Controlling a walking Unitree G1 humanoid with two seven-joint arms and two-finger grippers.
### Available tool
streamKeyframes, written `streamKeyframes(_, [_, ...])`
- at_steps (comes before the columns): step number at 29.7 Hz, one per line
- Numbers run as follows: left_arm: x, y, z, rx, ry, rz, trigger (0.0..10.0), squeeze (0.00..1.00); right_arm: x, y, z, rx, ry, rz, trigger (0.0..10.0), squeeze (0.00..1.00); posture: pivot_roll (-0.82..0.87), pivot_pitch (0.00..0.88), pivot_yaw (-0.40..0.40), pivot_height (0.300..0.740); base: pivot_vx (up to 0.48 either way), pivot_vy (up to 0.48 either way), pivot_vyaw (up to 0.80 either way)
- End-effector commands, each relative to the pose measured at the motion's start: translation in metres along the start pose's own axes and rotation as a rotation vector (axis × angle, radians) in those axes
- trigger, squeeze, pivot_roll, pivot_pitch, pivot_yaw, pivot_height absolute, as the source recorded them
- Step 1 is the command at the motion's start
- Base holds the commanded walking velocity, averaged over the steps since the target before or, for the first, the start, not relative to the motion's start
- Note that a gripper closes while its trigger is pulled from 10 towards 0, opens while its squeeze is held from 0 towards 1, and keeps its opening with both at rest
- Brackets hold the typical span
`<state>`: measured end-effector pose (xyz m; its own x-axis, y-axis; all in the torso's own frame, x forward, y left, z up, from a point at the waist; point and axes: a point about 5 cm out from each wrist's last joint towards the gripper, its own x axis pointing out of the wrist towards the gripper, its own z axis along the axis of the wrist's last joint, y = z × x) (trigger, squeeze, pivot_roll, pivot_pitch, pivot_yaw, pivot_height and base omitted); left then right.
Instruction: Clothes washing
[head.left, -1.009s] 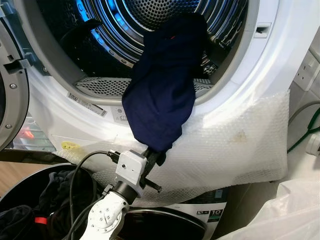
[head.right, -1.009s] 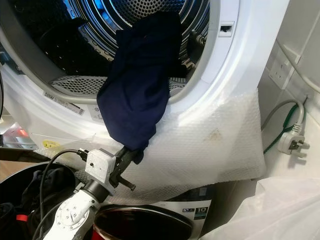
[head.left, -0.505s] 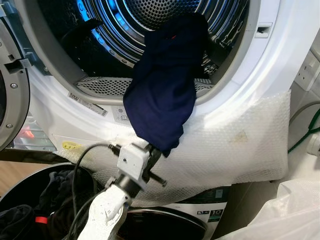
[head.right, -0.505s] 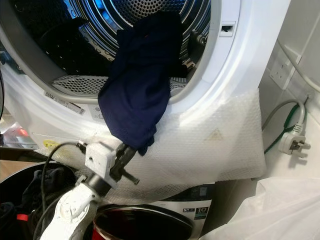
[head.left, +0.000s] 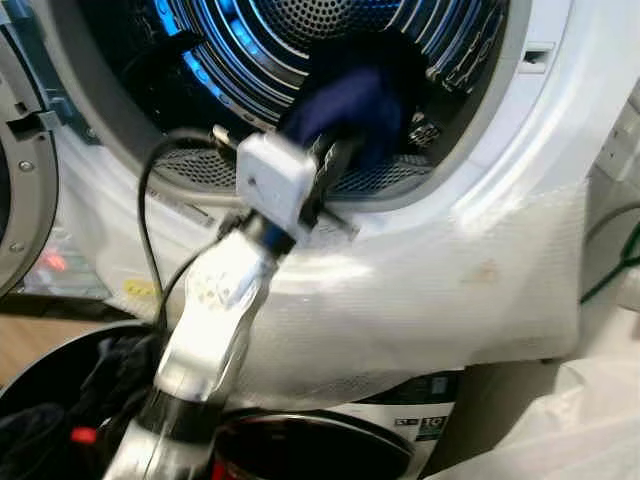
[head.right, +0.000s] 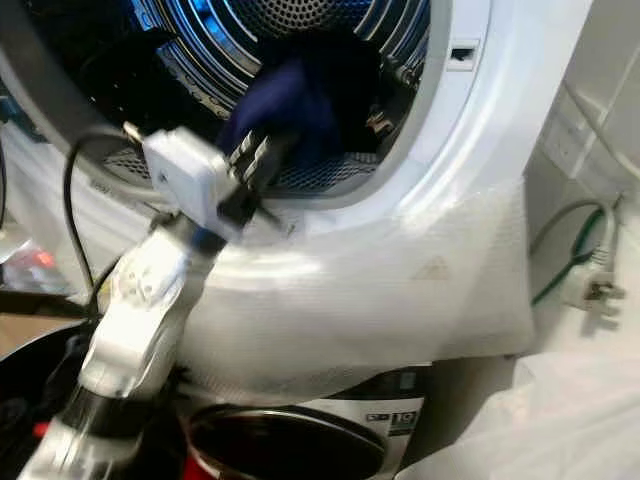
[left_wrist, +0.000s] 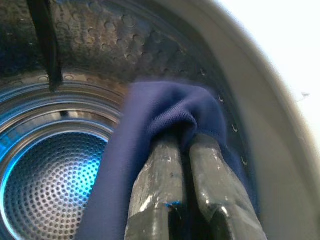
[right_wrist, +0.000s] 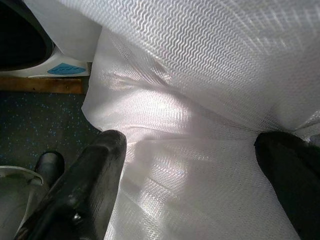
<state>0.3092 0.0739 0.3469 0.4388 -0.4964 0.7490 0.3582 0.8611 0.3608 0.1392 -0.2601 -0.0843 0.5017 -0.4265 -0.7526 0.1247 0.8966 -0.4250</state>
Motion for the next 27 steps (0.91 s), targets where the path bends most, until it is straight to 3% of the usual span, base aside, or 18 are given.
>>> streamKeyframes(1, [0.010,0.016,-0.014,0.041,0.059,0.006,0.0,0.00,0.003,-0.019,0.000,0.018,-0.002,-0.076,10.0,0.00,-0.01,0.000,-0.011,0.740,0.000,0.000,0.00])
streamKeyframes(3, [0.010,0.016,-0.014,0.041,0.059,0.006,0.0,0.00,0.003,-0.019,0.000,0.018,-0.002,-0.076,10.0,0.00,-0.01,0.000,-0.011,0.740,0.000,0.000,0.00])
streamKeyframes(6, [0.040,0.064,-0.033,0.017,0.211,0.029,0.0,0.00,0.002,-0.020,0.000,0.034,0.000,-0.085,10.0,0.00,-0.02,0.000,-0.006,0.740,0.000,0.000,0.00])
streamKeyframes(9, [0.055,0.083,-0.027,-0.066,0.206,0.078,0.0,0.00,0.002,-0.021,-0.001,0.035,0.002,-0.086,10.0,0.00,-0.02,0.000,-0.007,0.740,0.000,0.000,0.00])
streamKeyframes(10, [0.066,0.090,-0.021,-0.061,0.217,0.087,0.0,0.00,0.002,-0.022,-0.001,0.037,0.002,-0.089,10.0,0.00,-0.03,0.000,-0.007,0.740,0.000,0.000,0.00])
streamKeyframes(11, [0.070,0.091,-0.020,-0.056,0.221,0.084,0.0,0.00,0.002,-0.022,-0.001,0.038,0.002,-0.090,10.0,0.00,-0.03,0.000,-0.007,0.740,0.000,0.000,0.00])
streamKeyframes(14, [0.077,0.095,-0.021,-0.145,0.258,0.095,0.0,0.00,0.003,-0.025,-0.001,0.041,0.001,-0.098,10.0,0.00,-0.04,0.000,-0.009,0.740,0.000,0.000,0.00])
streamKeyframes(16, [0.077,0.096,-0.030,-0.223,0.339,0.099,0.0,0.00,0.003,-0.027,-0.002,0.035,0.000,-0.099,10.0,0.00,-0.04,0.000,-0.009,0.740,0.000,0.000,0.00])
streamKeyframes(19, [0.071,0.089,-0.044,-0.211,0.451,0.049,0.0,0.00,0.003,-0.028,-0.003,0.035,0.003,-0.102,10.0,0.00,-0.04,0.000,-0.009,0.740,0.000,0.000,0.00])
streamKeyframes(21, [0.068,0.082,-0.051,-0.217,0.506,-0.025,1.3,0.00,0.002,-0.028,-0.004,0.035,0.004,-0.102,10.0,0.00,-0.04,0.000,-0.010,0.740,0.000,0.000,0.00])
streamKeyframes(22, [0.060,0.070,-0.059,-0.194,0.559,-0.172,9.4,0.81,0.002,-0.028,-0.004,0.033,0.005,-0.101,10.0,0.00,-0.04,0.000,-0.010,0.740,0.000,0.000,0.00])
streamKeyframes(23, [0.060,0.070,-0.059,-0.194,0.559,-0.172,9.4,0.81,0.002,-0.028,-0.004,0.033,0.005,-0.101,10.0,0.00,-0.04,0.000,-0.010,0.740,0.000,0.000,0.00])
streamKeyframes(24, [0.051,0.059,-0.067,-0.188,0.596,-0.324,10.0,1.00,0.002,-0.027,-0.005,0.031,0.006,-0.098,10.0,0.00,-0.04,0.000,-0.009,0.740,0.000,0.000,0.00])
streamKeyframes(27, [0.052,0.054,-0.064,-0.199,0.548,-0.404,10.0,1.00,0.002,-0.026,-0.006,0.025,0.007,-0.092,10.0,0.00,-0.03,0.000,-0.019,0.740,0.000,0.000,0.00])
